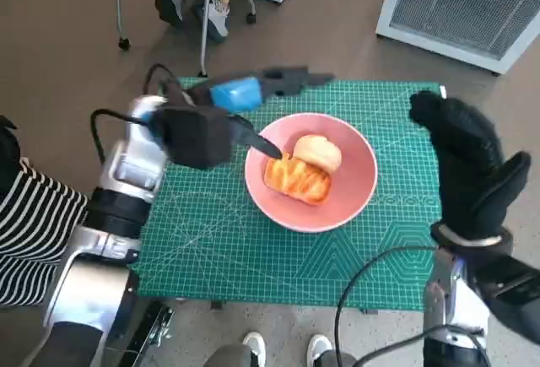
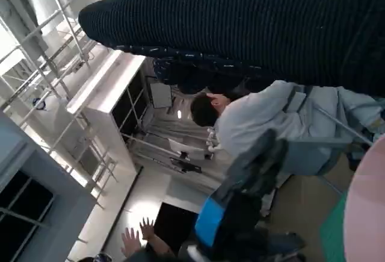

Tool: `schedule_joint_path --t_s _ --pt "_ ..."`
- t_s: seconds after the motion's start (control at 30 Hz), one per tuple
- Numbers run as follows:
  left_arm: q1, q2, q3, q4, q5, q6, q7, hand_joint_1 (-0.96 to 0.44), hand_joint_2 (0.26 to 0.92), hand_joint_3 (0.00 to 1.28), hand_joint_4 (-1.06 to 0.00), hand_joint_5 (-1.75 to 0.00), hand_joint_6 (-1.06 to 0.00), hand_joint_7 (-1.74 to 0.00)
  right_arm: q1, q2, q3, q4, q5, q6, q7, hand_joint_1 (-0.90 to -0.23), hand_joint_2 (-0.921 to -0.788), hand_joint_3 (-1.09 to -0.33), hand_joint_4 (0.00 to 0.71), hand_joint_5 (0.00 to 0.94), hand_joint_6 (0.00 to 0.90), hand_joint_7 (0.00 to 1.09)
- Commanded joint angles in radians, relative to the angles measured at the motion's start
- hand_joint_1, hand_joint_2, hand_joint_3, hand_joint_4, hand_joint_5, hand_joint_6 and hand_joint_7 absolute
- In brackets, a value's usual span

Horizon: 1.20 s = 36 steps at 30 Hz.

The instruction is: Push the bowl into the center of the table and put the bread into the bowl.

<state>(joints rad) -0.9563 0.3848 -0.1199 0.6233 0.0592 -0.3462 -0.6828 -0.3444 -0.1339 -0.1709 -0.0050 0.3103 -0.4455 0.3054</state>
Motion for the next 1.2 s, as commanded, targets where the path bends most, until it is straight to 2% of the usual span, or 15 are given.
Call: schedule_joint_path --t_s 0.03,0.13,0.27,0.37,0.53,0.77,1.2 --pt "0.060 -0.056 0.120 -0.025 -0.186 -0.035 -0.012 -0.48 0.881 0.04 -0.01 0.00 -0.12 -0.05 -0.026 -0.020 -0.009 -0.001 -0.017 0.034 -0.023 -0.706 -0.921 -0.731 0.184 0.002 0.064 0.44" --pt "0.101 -0.132 0.184 -0.052 -0.306 -0.057 0.003 -0.49 0.901 0.04 -0.03 -0.01 -0.14 -0.06 -0.053 -0.029 -0.009 -0.002 -0.029 0.050 -0.037 -0.706 -0.921 -0.730 0.186 0.003 0.066 0.44" --pt "0.144 -0.211 0.229 -0.097 -0.395 -0.089 0.031 -0.52 0.917 0.11 -0.06 -0.02 -0.17 -0.08 -0.082 -0.034 -0.003 -0.005 -0.045 0.068 -0.055 -0.705 -0.921 -0.729 0.189 0.004 0.070 0.44" --pt "0.175 -0.260 0.251 -0.132 -0.444 -0.106 0.048 -0.57 0.918 0.22 -0.06 -0.03 -0.06 -0.36 -0.108 -0.032 0.001 -0.002 -0.060 0.080 -0.067 -0.701 -0.921 -0.728 0.190 0.004 0.072 0.44" --pt "0.216 -0.278 0.266 -0.160 -0.453 -0.130 0.057 -0.62 0.921 0.34 -0.06 -0.03 -0.01 -0.48 -0.137 -0.031 0.007 0.008 -0.071 0.088 -0.074 -0.689 -0.921 -0.728 0.191 0.004 0.078 0.44" --pt "0.264 -0.289 0.280 -0.174 -0.449 -0.178 0.061 -0.66 0.921 0.43 -0.07 -0.03 0.00 -0.43 -0.165 -0.026 0.020 0.022 -0.088 0.095 -0.078 -0.682 -0.921 -0.726 0.190 0.002 0.090 0.43" --pt "0.297 -0.304 0.290 -0.154 -0.447 -0.234 0.062 -0.69 0.921 0.42 -0.06 -0.02 0.00 -0.38 -0.161 -0.025 0.027 0.038 -0.077 0.103 -0.066 -0.686 -0.921 -0.710 0.187 0.000 0.094 0.42"
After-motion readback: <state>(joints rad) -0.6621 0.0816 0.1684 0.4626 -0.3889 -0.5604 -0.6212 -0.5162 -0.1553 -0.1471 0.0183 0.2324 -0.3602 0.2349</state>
